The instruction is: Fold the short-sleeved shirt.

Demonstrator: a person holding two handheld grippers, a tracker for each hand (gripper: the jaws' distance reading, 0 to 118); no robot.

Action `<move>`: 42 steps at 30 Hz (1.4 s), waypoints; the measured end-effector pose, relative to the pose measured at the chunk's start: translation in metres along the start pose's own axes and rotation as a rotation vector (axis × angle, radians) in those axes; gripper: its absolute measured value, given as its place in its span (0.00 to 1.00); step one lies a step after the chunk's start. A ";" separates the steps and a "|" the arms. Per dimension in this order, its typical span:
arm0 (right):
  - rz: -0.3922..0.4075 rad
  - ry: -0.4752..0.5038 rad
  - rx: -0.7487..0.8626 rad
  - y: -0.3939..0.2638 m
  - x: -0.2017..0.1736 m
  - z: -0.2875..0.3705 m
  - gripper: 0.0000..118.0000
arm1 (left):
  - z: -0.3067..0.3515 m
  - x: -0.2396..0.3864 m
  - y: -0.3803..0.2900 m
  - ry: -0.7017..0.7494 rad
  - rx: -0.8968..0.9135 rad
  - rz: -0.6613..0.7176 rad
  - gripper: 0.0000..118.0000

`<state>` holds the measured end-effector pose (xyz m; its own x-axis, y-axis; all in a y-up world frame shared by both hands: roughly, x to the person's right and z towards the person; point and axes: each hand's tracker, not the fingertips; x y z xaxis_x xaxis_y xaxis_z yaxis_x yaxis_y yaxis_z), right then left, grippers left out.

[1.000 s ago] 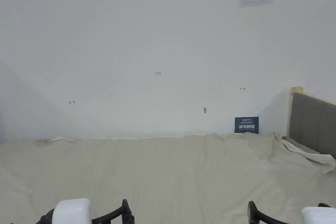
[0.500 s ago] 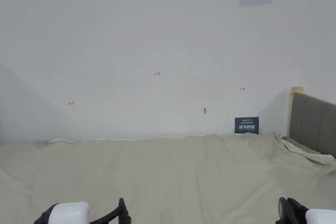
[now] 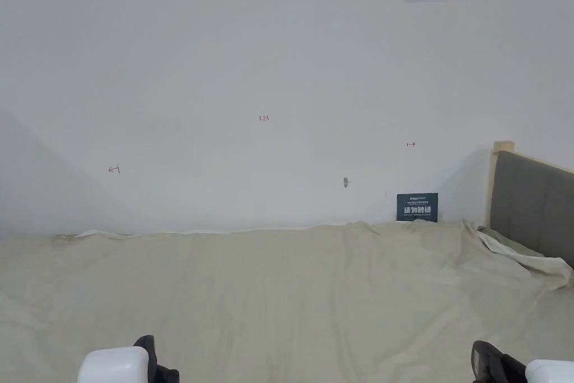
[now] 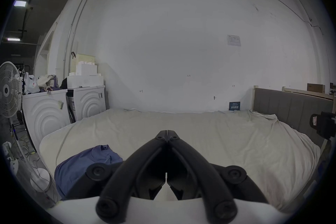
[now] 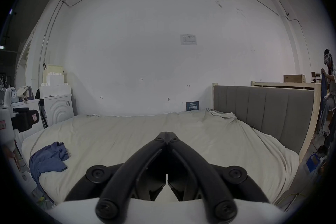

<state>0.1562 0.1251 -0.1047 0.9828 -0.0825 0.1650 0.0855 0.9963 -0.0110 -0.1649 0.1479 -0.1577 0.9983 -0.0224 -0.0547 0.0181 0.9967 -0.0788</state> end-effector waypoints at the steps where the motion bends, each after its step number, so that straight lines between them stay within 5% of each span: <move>1: -0.006 -0.006 -0.002 0.000 0.001 0.000 0.00 | -0.004 -0.003 -0.003 0.002 0.000 0.004 0.00; 9: 0.004 0.037 -0.026 0.008 -0.020 -0.011 0.00 | 0.003 -0.048 0.001 0.098 -0.024 0.064 0.00; 19: 0.066 0.356 -0.040 -0.006 -0.137 -0.050 0.00 | 0.070 -0.188 -0.013 0.439 -0.064 0.064 0.00; 23: 0.060 0.427 -0.090 -0.012 -0.162 -0.061 0.00 | 0.073 -0.218 -0.022 0.399 -0.129 0.130 0.00; 28: 0.075 0.442 -0.135 -0.012 -0.162 -0.068 0.00 | 0.025 -0.235 -0.012 0.386 -0.216 -0.069 0.00; 30: 0.084 0.440 -0.159 -0.014 -0.156 -0.071 0.00 | -0.021 -0.251 -0.016 0.239 -0.340 -0.086 0.00; 33: 0.098 0.409 -0.213 -0.021 -0.144 -0.075 0.00 | -0.099 -0.284 -0.036 -0.009 -0.653 0.116 0.00; 35: 0.110 0.394 -0.278 -0.027 -0.136 -0.078 0.00 | -0.147 -0.303 -0.058 -0.028 -0.864 0.218 0.00; 36: 0.122 0.381 -0.305 -0.032 -0.132 -0.079 0.00 | -0.166 -0.306 -0.070 -0.014 -0.917 0.187 0.11; 38: 0.146 0.355 -0.341 -0.037 -0.125 -0.082 0.00 | -0.204 -0.310 -0.091 0.010 -0.930 0.090 0.71; 42: 0.150 0.313 -0.375 -0.042 -0.121 -0.085 0.00 | -0.257 -0.332 -0.136 0.041 -1.034 0.106 1.00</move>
<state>0.0482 0.0912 -0.2083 0.9857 0.0004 -0.1683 -0.0643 0.9251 -0.3741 -0.5134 0.0001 -0.3844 0.9889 0.0393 -0.1435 -0.1460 0.4412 -0.8855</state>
